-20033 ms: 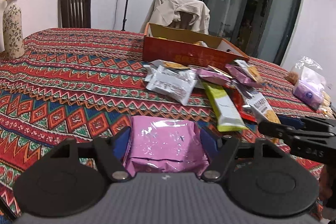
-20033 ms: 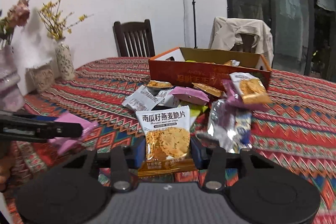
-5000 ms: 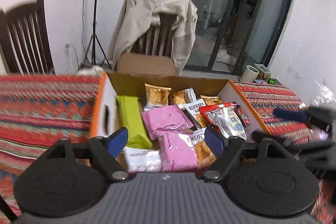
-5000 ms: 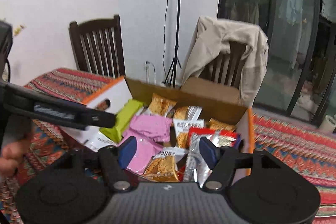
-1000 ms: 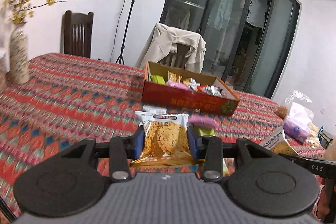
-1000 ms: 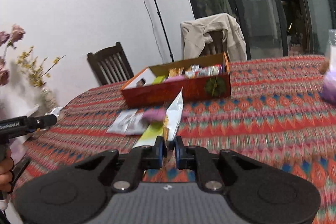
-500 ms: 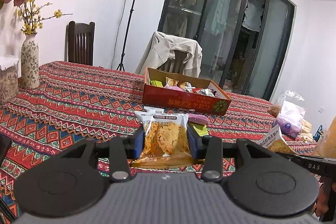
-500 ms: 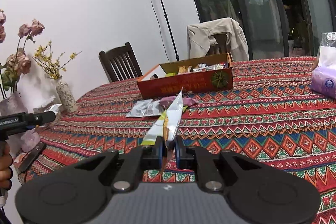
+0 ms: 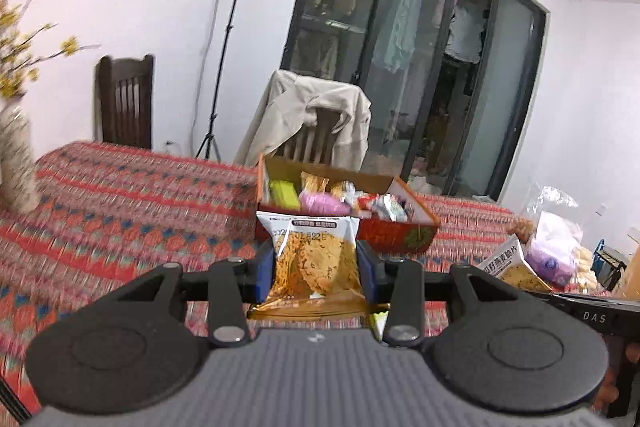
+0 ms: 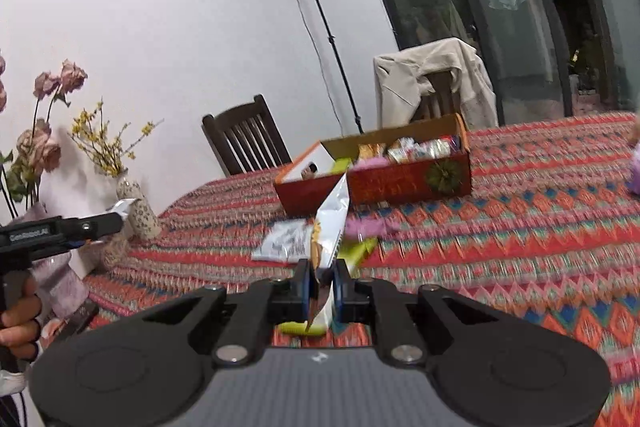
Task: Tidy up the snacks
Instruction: 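Lift the cracker packet with the left tool while the right tool grasps a white packet, then carry both packets into the cardboard box and release them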
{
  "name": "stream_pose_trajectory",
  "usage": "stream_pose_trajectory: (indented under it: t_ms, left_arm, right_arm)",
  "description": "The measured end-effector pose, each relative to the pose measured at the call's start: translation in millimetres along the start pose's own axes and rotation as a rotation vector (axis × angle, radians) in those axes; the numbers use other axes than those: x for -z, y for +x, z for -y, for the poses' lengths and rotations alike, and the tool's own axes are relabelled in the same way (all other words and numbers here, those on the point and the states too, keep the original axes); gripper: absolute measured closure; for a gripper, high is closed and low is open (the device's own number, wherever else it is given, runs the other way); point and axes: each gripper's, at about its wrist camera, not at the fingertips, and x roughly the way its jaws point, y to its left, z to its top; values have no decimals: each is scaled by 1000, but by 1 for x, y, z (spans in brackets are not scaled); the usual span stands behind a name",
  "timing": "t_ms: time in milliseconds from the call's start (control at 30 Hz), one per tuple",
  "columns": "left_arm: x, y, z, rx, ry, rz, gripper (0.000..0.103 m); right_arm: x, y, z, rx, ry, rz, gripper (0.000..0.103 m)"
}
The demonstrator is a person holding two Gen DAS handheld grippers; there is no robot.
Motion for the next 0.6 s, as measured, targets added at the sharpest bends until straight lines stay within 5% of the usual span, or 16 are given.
stream_pose_trajectory:
  t_ms: [300,600]
  left_arm:
    - [-90,142,-20,48,-16,-30,61]
    - [-101,288,-26,42,-27,-155,61]
  right_arm:
    - [-108,91,35,-86,9,53,92]
    - [-153,238,64,-150,133,-47,92]
